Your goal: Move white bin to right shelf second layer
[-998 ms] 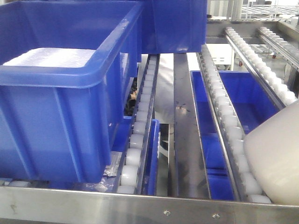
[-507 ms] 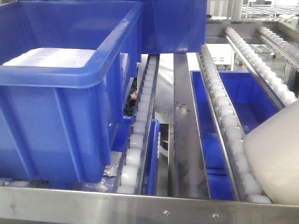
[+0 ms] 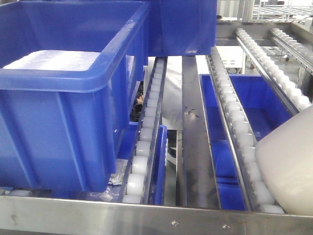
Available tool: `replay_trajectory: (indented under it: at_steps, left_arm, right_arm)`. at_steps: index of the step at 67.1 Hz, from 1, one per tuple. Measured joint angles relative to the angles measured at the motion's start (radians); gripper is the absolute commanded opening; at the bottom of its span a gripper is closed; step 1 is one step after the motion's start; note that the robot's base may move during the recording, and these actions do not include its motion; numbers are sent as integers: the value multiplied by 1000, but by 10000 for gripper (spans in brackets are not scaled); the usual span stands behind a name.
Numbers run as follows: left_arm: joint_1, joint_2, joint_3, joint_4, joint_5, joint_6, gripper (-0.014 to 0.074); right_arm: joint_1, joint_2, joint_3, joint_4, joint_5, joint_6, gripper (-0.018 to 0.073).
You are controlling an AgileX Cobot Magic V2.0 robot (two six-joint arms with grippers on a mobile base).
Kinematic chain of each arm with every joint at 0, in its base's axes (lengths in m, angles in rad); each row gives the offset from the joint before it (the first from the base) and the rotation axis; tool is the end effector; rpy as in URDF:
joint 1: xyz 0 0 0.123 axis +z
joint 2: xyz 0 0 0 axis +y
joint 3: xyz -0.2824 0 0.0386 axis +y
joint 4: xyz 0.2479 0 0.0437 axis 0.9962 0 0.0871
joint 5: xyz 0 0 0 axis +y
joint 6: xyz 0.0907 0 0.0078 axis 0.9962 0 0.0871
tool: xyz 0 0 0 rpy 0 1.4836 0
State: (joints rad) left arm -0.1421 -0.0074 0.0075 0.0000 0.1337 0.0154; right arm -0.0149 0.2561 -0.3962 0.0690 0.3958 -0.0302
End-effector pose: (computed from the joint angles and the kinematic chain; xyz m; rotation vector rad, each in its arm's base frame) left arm 0.0556 -0.0080 0.1988 0.1273 1.6133 -0.0978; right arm 0.0657 0.0014 0.2945 0.0225 1.7384 0.0368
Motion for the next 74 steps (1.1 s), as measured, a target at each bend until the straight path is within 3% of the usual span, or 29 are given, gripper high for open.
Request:
replay_trajectory:
  at_steps: [29,40,74]
  left_arm:
    - [0,0,0,0,2,0,85]
    - [0,0,0,0,2,0,85]
    - [0,0,0,0,2,0,85]
  right_arm:
    - [0,-266,314,-15,-45,47,53]
    - [0,-266,401,-34,-180,55,53]
    - [0,-266,426,-34,-242,67,53]
